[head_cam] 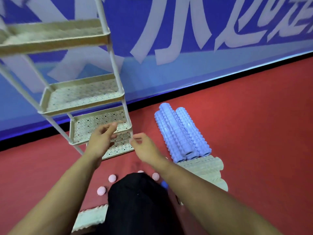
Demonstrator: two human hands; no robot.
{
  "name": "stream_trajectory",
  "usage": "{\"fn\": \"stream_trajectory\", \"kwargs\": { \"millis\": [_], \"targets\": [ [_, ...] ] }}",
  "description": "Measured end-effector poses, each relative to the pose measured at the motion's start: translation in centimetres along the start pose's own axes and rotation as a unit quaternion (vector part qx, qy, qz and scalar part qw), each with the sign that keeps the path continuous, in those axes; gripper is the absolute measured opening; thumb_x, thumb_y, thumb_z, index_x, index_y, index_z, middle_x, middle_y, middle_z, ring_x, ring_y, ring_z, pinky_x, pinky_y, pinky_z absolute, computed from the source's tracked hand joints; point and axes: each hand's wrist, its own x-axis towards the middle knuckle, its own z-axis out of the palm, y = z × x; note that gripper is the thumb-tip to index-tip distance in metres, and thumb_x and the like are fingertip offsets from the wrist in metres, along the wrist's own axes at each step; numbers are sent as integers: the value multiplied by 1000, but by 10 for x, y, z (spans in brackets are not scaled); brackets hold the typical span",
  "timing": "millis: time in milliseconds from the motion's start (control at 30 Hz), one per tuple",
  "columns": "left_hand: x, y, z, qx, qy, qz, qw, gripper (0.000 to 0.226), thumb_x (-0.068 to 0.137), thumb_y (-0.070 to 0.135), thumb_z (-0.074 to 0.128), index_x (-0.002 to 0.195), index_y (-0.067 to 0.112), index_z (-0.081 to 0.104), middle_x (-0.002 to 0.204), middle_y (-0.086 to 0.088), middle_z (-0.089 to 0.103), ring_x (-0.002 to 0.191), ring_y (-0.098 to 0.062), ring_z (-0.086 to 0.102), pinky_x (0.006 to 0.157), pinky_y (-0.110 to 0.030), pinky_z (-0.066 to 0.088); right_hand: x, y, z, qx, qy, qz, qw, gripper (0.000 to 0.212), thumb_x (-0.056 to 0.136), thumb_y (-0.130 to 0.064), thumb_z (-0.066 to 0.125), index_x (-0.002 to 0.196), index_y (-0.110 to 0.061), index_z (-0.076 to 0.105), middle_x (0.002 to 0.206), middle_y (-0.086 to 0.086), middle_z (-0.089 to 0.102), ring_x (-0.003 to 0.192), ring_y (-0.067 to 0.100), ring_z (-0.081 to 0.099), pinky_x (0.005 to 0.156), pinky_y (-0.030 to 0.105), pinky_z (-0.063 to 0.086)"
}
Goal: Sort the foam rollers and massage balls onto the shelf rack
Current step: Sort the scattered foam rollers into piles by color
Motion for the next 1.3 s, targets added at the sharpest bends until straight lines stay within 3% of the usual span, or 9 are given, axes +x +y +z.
{"fn": "stream_trajectory", "kwargs": {
  "millis": [233,467,533,633,833,933,1100,1200,1300],
  "targets": [
    [-34,-41,-117,-15,100,-22,995,35,101,39,60,125,14,63,121,-5,68,102,-18,66,86,-38,51,-17,-62,98,-20,-84,-57,995,37,97,-43,58,125,-18,62,122,-4,66,110,13,62,101,35,48],
    [-46,-107,-186,-59,173,-92,979,37,99,42,63,122,13,64,121,-6,69,98,-20,67,79,-35,52,-20,-73,181,-63,-174,-74,980,37,99,-37,58,128,-15,61,126,-2,66,110,15,64,83,17,44],
    [-46,-127,-195,-78,185,-120,972,36,99,43,63,120,15,64,119,-5,69,94,-19,66,82,-37,52,-16,-66,198,-98,-197,-86,972,39,99,-39,58,130,-16,60,129,-2,63,116,17,62,90,17,45],
    [-41,-161,-201,-108,194,-173,960,37,99,44,62,122,15,61,115,-2,69,94,-20,65,89,-42,51,-9,-46,218,-190,-218,-130,948,41,98,-41,58,133,-20,57,134,-1,58,122,18,56,104,33,43],
    [-21,-235,-186,-113,220,-290,925,61,95,48,65,141,11,48,95,-1,61,89,-24,62,75,-35,50,13,-26,228,-422,-273,-237,831,53,99,-51,49,146,-29,41,146,-4,44,136,23,41,113,41,33],
    [-8,-283,-174,-102,229,-376,892,87,68,71,66,132,14,56,104,-3,66,99,-28,69,96,-45,56,26,-25,227,-435,-262,-233,829,54,98,-52,50,145,-28,42,148,-4,42,139,22,38,116,41,30],
    [10,-345,-149,-134,264,-482,825,74,88,45,74,139,-3,50,120,-24,66,105,-42,67,93,-48,55,39,-22,220,-464,-270,-222,814,60,97,-49,55,150,-33,33,151,-7,37,140,20,36,113,37,27],
    [16,-377,-137,-144,248,-521,804,87,87,50,74,145,-6,42,127,-28,62,110,-46,64,96,-52,53,48,-19,221,-474,-284,-210,807,71,95,-50,59,154,-34,23,156,-9,30,142,19,33,115,36,26],
    [21,-418,-131,-185,230,-534,792,86,82,55,77,136,-6,50,124,-26,65,108,-44,66,99,-55,53,58,-14,221,-475,-287,-206,806,75,94,-54,58,156,-34,19,157,-9,29,142,19,33,115,35,26]
  ]
}}
